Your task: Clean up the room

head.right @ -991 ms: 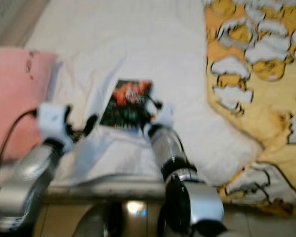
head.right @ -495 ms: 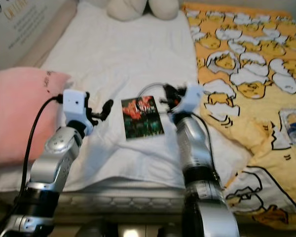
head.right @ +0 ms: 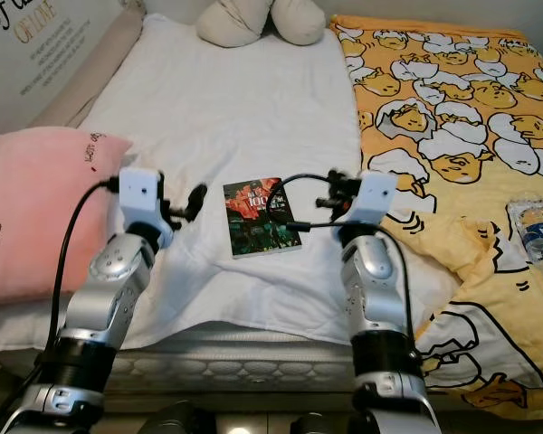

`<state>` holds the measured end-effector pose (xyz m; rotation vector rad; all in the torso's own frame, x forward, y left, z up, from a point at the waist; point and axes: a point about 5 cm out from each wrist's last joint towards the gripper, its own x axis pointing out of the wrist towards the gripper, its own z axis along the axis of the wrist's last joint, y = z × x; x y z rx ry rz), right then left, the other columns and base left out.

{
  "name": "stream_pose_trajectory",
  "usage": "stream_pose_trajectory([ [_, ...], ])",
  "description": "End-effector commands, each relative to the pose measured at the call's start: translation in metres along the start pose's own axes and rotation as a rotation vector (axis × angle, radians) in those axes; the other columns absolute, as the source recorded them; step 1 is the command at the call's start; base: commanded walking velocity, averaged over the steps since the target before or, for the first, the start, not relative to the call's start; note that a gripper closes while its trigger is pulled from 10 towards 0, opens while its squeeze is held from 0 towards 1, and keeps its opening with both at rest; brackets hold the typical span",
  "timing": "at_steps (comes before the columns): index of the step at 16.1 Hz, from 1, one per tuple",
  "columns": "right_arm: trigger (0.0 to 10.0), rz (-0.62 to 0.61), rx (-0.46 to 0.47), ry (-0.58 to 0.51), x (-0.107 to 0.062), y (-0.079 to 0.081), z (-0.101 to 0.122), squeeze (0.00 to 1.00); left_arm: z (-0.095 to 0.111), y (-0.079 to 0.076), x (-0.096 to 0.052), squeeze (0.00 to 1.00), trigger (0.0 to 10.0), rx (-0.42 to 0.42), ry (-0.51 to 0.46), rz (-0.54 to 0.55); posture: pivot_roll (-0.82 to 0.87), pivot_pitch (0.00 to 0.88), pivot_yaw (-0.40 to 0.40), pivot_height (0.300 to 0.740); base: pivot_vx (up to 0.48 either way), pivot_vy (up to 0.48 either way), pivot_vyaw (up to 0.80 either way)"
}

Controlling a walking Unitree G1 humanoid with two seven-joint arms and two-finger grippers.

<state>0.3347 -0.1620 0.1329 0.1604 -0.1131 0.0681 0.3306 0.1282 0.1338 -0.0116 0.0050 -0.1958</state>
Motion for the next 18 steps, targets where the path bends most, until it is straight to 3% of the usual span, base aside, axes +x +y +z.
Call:
stream_pose_trajectory([
  [1, 10.0, -0.019, -0.088, -0.03, -0.005, -0.005, 0.005, 1.0, -0.001, -0.004, 0.002, 1.0, 10.0, 0.014, 0.0, -0.011, -0.06, 0.0, 0.022, 0.74, 0.0, 0.0, 0.0],
  [2, 10.0, -0.028, -0.133, -0.025, -0.013, -0.009, 0.001, 1.0, -0.003, -0.007, 0.002, 1.0, 10.0, 0.007, 0.004, -0.024, -0.06, 0.0, 0.023, 0.74, 0.0, 0.0, 0.0],
  [3, 10.0, -0.036, -0.134, -0.014, -0.017, -0.011, -0.003, 1.0, -0.004, -0.009, 0.003, 0.0, 10.0, 0.003, 0.007, -0.03, -0.07, 0.0, 0.024, 0.74, 0.0, 0.0, 0.0],
  [7, 10.0, -0.028, -0.123, 0.009, -0.034, -0.012, -0.011, 1.0, -0.007, -0.017, 0.005, 0.0, 10.0, -0.004, 0.01, -0.066, -0.12, 0.0, 0.034, 0.74, 0.0, 0.0, 0.0],
  [10, 10.0, -0.11, -0.152, 0.082, -0.059, -0.029, -0.022, 1.0, -0.022, -0.028, 0.007, 0.0, 10.0, -0.028, 0.059, -0.098, -0.19, 0.0, 0.043, 0.74, 0.0, 0.0, 0.0],
  [11, 10.0, -0.111, -0.161, 0.086, -0.062, -0.03, -0.022, 1.0, -0.024, -0.03, 0.007, 1.0, 10.0, -0.044, 0.061, -0.106, -0.22, 0.0, 0.05, 0.74, 0.0, 0.0, 0.0],
  [14, 10.0, -0.117, -0.179, 0.101, -0.072, -0.032, -0.022, 1.0, -0.028, -0.038, 0.012, 1.0, 10.0, -0.051, 0.075, -0.129, -0.25, 0.0, 0.058, 0.74, 0.0, 0.0, -0.26],
  [16, 10.0, -0.123, -0.187, 0.132, -0.077, -0.033, -0.025, 1.0, -0.028, -0.038, 0.015, 0.0, 10.0, -0.04, 0.081, -0.121, -0.26, 0.0, 0.06, 0.74, 0.0, 0.0, -0.76],
  [18, 10.0, -0.132, -0.184, 0.139, -0.081, -0.031, -0.026, 1.0, -0.033, -0.026, 0.018, 0.0, 10.0, -0.045, 0.114, -0.058, -0.26, 0.0, 0.061, 0.74, 0.0, 0.0, -0.38],
])
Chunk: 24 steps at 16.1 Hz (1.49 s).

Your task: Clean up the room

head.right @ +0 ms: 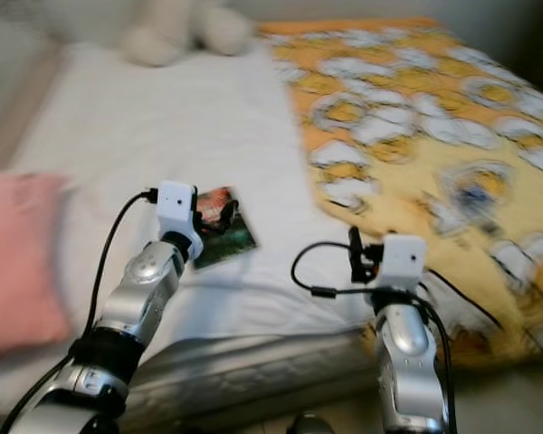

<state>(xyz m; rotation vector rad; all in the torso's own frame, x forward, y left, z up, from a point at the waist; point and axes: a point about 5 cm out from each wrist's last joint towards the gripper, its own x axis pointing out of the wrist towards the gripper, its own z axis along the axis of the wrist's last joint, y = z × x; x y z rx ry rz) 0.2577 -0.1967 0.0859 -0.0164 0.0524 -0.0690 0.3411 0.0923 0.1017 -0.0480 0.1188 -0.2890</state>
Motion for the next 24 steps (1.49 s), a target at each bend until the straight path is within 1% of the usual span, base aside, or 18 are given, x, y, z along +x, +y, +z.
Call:
stream_pose_trajectory([
  [1, 10.0, 0.009, -0.002, -0.019, 0.0, 0.005, 0.007, 1.0, -0.001, 0.011, 0.002, 0.0, 10.0, -0.003, 0.012, 0.051, -0.26, 0.0, 0.058, 0.74, 0.0, 0.0, 0.0],
  [2, 10.0, 0.026, 0.002, -0.013, -0.003, 0.007, 0.008, 1.0, -0.003, 0.029, 0.008, 0.0, 10.0, -0.04, 0.058, 0.139, -0.26, 0.0, 0.049, 0.74, 0.0, 0.0, 0.0],
  [4, 10.0, 0.033, 0.001, -0.009, -0.006, 0.006, 0.009, 1.0, -0.003, 0.04, 0.01, 0.0, 10.0, -0.056, 0.08, 0.187, -0.27, 0.008, 0.043, 0.74, 0.0, 0.0, 0.0],
  [5, 10.0, 0.048, -0.007, 0.007, -0.012, 0.005, 0.009, 1.0, -0.004, 0.053, 0.011, 0.0, 10.0, -0.067, 0.111, 0.254, -0.28, 0.037, 0.033, 0.74, 0.0, 0.0, 0.0],
  [6, 10.0, 0.068, -0.012, 0.017, -0.016, 0.005, 0.009, 0.93, -0.005, 0.06, 0.011, 0.0, 10.0, -0.083, 0.134, 0.292, -0.29, 0.063, 0.021, 0.74, 0.0, 0.0, 0.0],
  [7, 10.0, 0.083, -0.018, 0.022, -0.02, 0.004, 0.009, 0.0, -0.007, 0.066, 0.01, 0.0, 10.0, -0.099, 0.151, 0.327, -0.3, 0.078, 0.015, 0.74, 0.0, 0.0, 0.0],
  [8, 10.0, 0.106, -0.028, 0.047, -0.032, 0.002, 0.009, 0.0, -0.01, 0.077, 0.006, 0.0, 10.0, -0.143, 0.18, 0.39, -0.33, 0.125, -0.012, 0.74, 0.0, 0.0, 0.0],
  [10, 10.0, 0.126, -0.046, 0.09, -0.051, -0.003, 0.009, 0.0, -0.024, 0.081, 0.001, 0.0, 10.0, -0.274, 0.229, 0.427, -0.37, 0.175, -0.051, 0.74, 0.0, 0.0, 0.0],
  [11, 10.0, 0.146, -0.052, 0.107, -0.059, -0.004, 0.011, 0.0, -0.031, 0.078, 0.0, 0.0, 10.0, -0.279, 0.264, 0.406, -0.39, 0.192, -0.075, 0.74, 0.0, 0.0, 0.0],
  [12, 10.0, 0.163, -0.067, 0.126, -0.068, -0.007, 0.015, 0.0, -0.036, 0.081, -0.004, 0.0, 10.0, -0.232, 0.287, 0.428, -0.43, 0.237, -0.119, 0.74, 0.0, 0.0, 0.0],
  [13, 10.0, 0.167, -0.071, 0.13, -0.071, -0.008, 0.017, 0.0, -0.036, 0.082, -0.005, 0.0, 10.0, -0.221, 0.289, 0.437, -0.43, 0.237, -0.119, 0.74, 0.0, 0.0, 0.0],
  [14, 10.0, 0.196, -0.106, 0.191, -0.087, -0.017, 0.016, 0.0, -0.047, 0.084, -0.011, 0.0, 10.0, -0.231, 0.315, 0.477, -0.47, 0.276, -0.169, 0.74, 0.0, 0.0, 0.0],
  [15, 10.0, 0.201, -0.124, 0.229, -0.095, -0.023, 0.016, 0.0, -0.053, 0.085, -0.015, 0.0, 10.0, -0.239, 0.325, 0.515, -0.49, 0.287, -0.188, 0.74, 0.0, 0.0, 0.0],
  [17, 10.0, 0.212, -0.132, 0.25, -0.101, -0.027, 0.018, 0.0, -0.055, 0.087, -0.018, 0.0, 10.0, -0.224, 0.328, 0.563, -0.5, 0.287, -0.203, 0.74, 0.0, 0.0, 0.0],
  [20, 10.0, 0.216, -0.121, 0.268, -0.103, -0.026, 0.019, 0.0, -0.052, 0.094, -0.02, 0.0, 10.0, -0.309, 0.293, 0.619, -0.49, 0.269, -0.197, 0.74, 0.0, 0.0, 0.0],
  [21, 10.0, 0.218, -0.104, 0.287, -0.104, -0.026, 0.016, 0.0, -0.056, 0.096, -0.022, 0.0, 10.0, -0.552, 0.267, 0.652, -0.47, 0.254, -0.187, 0.74, 0.0, 0.0, 0.0],
  [22, 10.0, 0.218, -0.1, 0.292, -0.104, -0.026, 0.015, 0.0, -0.058, 0.096, -0.023, 0.0, 10.0, -0.649, 0.255, 0.655, -0.47, 0.254, -0.187, 0.74, 0.0, 0.0, 0.0],
  [24, 10.0, 0.214, -0.073, 0.284, -0.099, -0.025, 0.013, 0.0, -0.063, 0.095, -0.026, 0.0, 10.0, -0.578, 0.289, 0.629, -0.45, 0.224, -0.175, 0.74, 0.0, 0.0, 0.0],
])
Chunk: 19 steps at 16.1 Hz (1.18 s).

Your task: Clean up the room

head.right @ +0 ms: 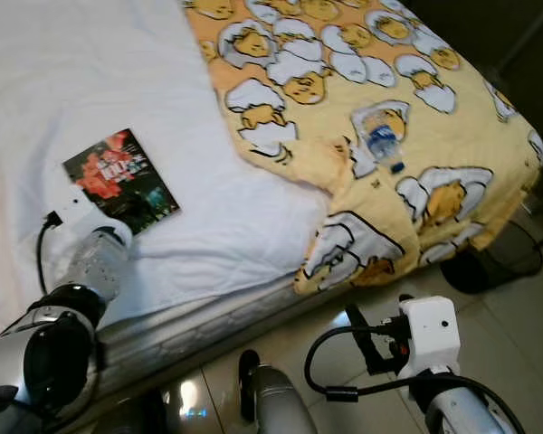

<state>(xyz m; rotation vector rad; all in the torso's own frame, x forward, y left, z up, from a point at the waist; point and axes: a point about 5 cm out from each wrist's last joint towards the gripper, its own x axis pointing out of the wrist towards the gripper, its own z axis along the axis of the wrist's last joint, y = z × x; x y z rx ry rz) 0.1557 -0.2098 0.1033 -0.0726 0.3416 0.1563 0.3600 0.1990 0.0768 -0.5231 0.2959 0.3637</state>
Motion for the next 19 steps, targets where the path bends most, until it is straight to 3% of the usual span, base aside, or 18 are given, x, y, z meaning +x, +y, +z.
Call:
stream_pose_trajectory([
  [1, 10.0, 0.001, 0.024, -0.013, 0.002, -0.004, 0.004, 0.0, -0.046, 0.019, -0.01, 0.0, 10.0, 0.005, 0.19, 0.059, -0.45, 0.221, -0.175, 0.74, 0.0, 0.0, 0.0],
  [2, 10.0, 0.078, 0.069, -0.052, 0.004, 0.003, 0.011, 0.0, -0.05, 0.018, -0.012, 0.0, 0.0, 0.022, 0.212, 0.046, -0.44, 0.212, -0.172, 0.74, 0.0, 0.0, 0.0],
  [5, 10.0, 0.348, 0.155, -0.025, 0.002, 0.023, 0.015, 0.0, -0.047, 0.013, -0.01, 0.0, 0.0, 0.056, 0.204, 0.025, -0.44, 0.201, -0.174, 0.74, 0.0, 0.0, 0.0],
  [8, 10.0, 0.438, 0.182, -0.023, 0.004, 0.027, 0.02, 0.0, -0.041, 0.01, -0.008, 0.0, 0.0, 0.056, 0.18, 0.001, -0.43, 0.202, -0.175, 0.74, 0.0, 0.0, 0.0],
  [9, 10.0, 0.461, 0.186, -0.021, 0.004, 0.029, 0.02, 0.0, -0.04, 0.008, -0.008, 0.0, 1.5, 0.046, 0.174, -0.016, -0.43, 0.203, -0.178, 0.74, 0.0, 0.0, 0.0],
  [10, 10.0, 0.492, 0.189, -0.009, 0.003, 0.031, 0.02, 0.0, -0.037, 0.004, -0.008, 0.0, 0.0, -0.008, 0.156, -0.05, -0.42, 0.202, -0.182, 0.74, 0.0, 0.0, 0.0],
  [14, 10.0, 0.507, 0.194, 0.021, 0.002, 0.031, 0.018, 0.0, -0.039, -0.002, -0.008, 0.0, 0.0, -0.086, 0.166, -0.097, -0.42, 0.202, -0.19, 0.74, 0.0, 0.0, 0.0],
  [19, 10.0, 0.527, 0.206, 0.041, -0.004, 0.033, 0.016, 0.0, -0.039, -0.01, -0.009, 0.0, 0.0, -0.091, 0.139, -0.145, -0.43, 0.208, -0.195, 0.74, 0.0, 0.0, 0.0],
])
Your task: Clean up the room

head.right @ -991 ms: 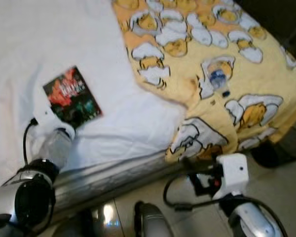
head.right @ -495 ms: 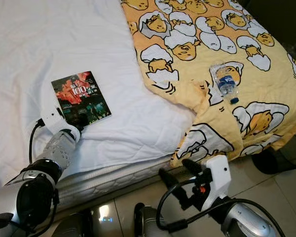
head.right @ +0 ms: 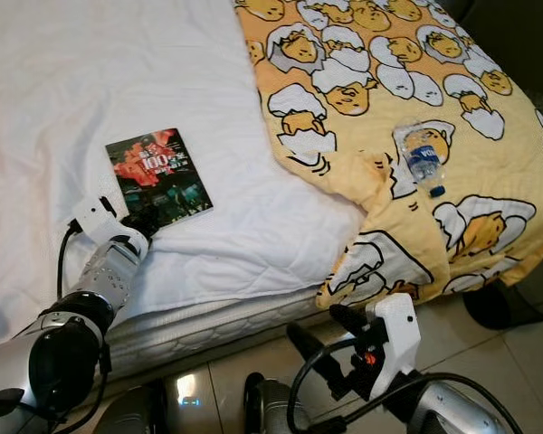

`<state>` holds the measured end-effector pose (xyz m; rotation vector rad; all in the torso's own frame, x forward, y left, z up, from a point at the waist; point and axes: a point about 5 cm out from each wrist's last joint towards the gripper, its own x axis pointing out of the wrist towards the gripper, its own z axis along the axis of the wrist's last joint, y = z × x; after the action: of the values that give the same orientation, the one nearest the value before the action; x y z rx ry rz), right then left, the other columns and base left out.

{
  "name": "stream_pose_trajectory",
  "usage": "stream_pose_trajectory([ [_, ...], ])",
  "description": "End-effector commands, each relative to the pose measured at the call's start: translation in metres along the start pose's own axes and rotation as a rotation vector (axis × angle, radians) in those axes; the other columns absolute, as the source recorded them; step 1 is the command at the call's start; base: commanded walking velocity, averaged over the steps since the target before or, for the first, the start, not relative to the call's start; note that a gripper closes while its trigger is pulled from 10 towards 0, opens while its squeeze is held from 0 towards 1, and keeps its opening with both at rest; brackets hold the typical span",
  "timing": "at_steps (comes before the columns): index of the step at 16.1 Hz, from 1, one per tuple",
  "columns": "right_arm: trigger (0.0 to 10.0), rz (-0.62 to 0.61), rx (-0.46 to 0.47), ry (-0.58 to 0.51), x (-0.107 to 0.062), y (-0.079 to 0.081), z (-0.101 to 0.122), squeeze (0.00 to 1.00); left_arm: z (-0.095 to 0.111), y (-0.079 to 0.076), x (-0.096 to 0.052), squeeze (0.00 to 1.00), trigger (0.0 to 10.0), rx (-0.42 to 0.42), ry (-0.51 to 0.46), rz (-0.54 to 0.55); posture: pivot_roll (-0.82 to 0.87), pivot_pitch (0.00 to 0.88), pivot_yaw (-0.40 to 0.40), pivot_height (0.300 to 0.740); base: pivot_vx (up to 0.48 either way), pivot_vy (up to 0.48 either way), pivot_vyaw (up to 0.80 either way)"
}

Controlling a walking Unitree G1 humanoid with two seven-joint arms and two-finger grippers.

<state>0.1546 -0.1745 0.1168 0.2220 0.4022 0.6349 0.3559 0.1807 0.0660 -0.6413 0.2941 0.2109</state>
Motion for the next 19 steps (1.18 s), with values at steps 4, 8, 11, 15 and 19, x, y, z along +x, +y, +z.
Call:
stream_pose_trajectory([
  [4, 10.0, 0.002, 0.002, 0.016, -0.002, -0.002, 0.0, 0.0, -0.007, -0.011, 0.0, 0.0, 0.0, -0.215, -0.004, -0.05, -0.43, 0.209, -0.192, 0.74, 0.0, 0.0, 0.0],
  [8, 10.0, -0.001, -0.026, -0.081, 0.01, -0.005, 0.019, 0.0, 0.008, -0.034, 0.004, 0.0, 0.0, -0.304, -0.062, -0.192, -0.4, 0.159, -0.148, 0.74, 0.0, 0.0, 0.0],
  [11, 10.0, 0.024, -0.122, -0.186, 0.024, -0.009, 0.044, 0.0, 0.006, -0.037, 0.003, 0.0, 0.0, -0.321, -0.055, -0.211, -0.39, 0.11, -0.111, 0.74, 0.0, 0.0, 0.0],
  [15, 10.0, 0.024, -0.153, -0.245, 0.042, -0.017, 0.058, 0.0, 0.014, -0.042, 0.003, 0.0, 0.0, -0.281, -0.073, -0.293, -0.33, 0.061, -0.08, 0.74, 0.0, 0.0, 0.0],
  [19, 10.0, 0.051, -0.158, -0.295, 0.059, -0.016, 0.063, 0.0, 0.037, -0.028, 0.003, 0.0, 0.0, -0.184, -0.157, -0.318, -0.26, 0.009, -0.053, 0.74, 0.0, 0.0, 0.0],
])
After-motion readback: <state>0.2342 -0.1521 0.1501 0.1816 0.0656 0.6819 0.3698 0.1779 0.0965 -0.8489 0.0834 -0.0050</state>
